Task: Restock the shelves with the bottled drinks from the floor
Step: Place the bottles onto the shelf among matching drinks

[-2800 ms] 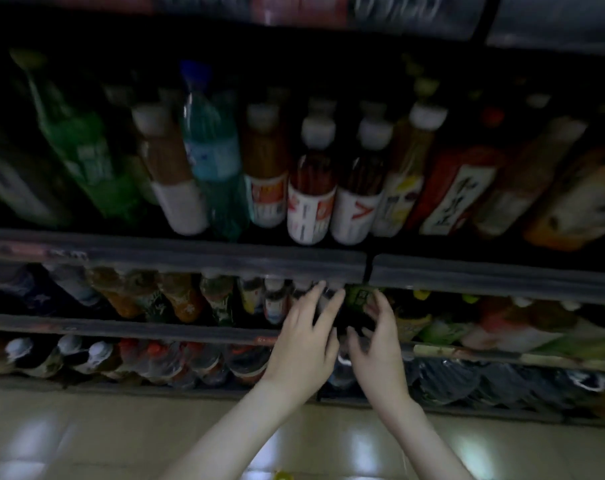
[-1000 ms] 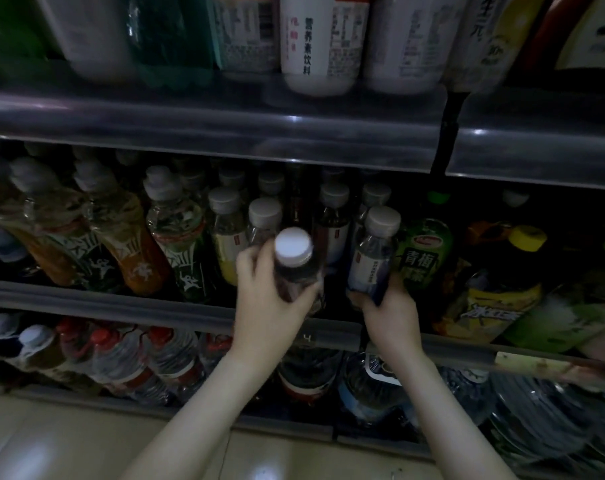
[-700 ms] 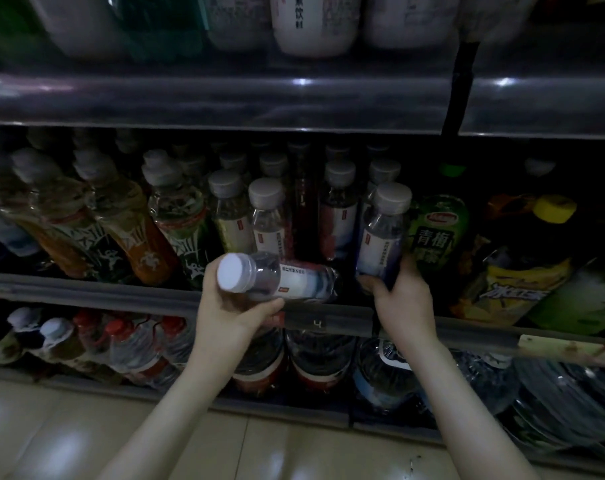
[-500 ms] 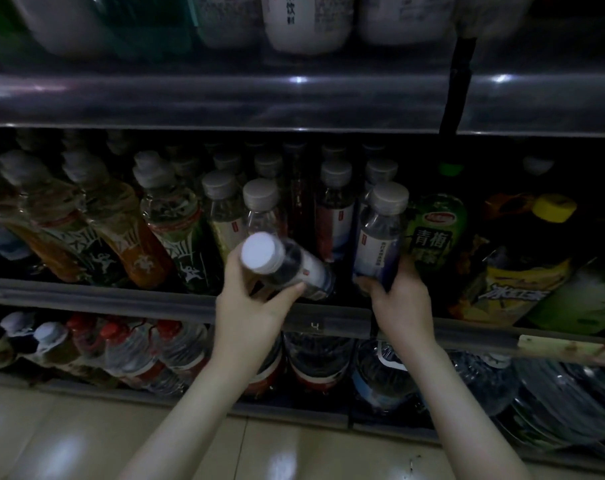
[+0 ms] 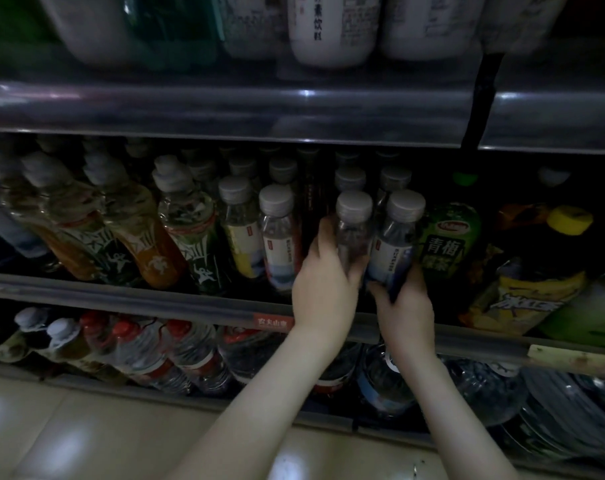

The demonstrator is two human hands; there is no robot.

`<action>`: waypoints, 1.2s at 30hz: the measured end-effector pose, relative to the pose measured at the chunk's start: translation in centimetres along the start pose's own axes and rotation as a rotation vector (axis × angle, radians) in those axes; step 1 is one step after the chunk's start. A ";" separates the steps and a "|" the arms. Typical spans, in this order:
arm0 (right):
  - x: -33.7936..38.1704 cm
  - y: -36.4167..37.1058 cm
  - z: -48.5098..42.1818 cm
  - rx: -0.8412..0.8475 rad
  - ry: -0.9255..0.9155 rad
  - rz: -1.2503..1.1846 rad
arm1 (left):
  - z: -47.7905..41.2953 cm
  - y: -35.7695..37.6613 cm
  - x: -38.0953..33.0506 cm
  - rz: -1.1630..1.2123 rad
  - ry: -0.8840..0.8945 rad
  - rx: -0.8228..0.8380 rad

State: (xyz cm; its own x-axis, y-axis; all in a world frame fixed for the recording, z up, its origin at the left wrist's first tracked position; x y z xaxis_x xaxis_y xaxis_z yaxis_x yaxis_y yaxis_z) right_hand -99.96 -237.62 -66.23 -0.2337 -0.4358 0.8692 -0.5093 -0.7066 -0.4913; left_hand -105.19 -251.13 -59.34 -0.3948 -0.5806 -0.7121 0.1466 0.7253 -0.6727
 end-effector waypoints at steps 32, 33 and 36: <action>34.0 -20.8 9.0 0.067 -0.039 0.340 | -0.1 -24.0 -25.5 -0.430 0.311 0.349; 33.8 -20.8 8.6 0.078 -0.019 0.382 | -0.5 -23.8 -25.6 -0.461 0.292 0.355; 33.1 -20.8 7.7 0.102 0.021 0.511 | -1.8 -23.4 -26.1 -0.560 0.259 0.339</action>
State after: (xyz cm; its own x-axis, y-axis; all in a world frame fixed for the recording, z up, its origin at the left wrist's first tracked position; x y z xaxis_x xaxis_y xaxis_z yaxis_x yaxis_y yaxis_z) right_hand -90.72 -241.67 -27.66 -0.4481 -0.7288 0.5177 -0.2435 -0.4577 -0.8551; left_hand -99.95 -252.23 -24.63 -0.6906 -0.6957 -0.1974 0.1156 0.1633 -0.9798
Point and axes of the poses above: each hand's wrist, its own z-axis away from the middle knuckle, its own y-axis out of the palm, x = y × z, the point moved 7 cm from there along -z, towards the middle knuckle, and after that the axes turned 9 degrees about x, right-handed, at the moved point
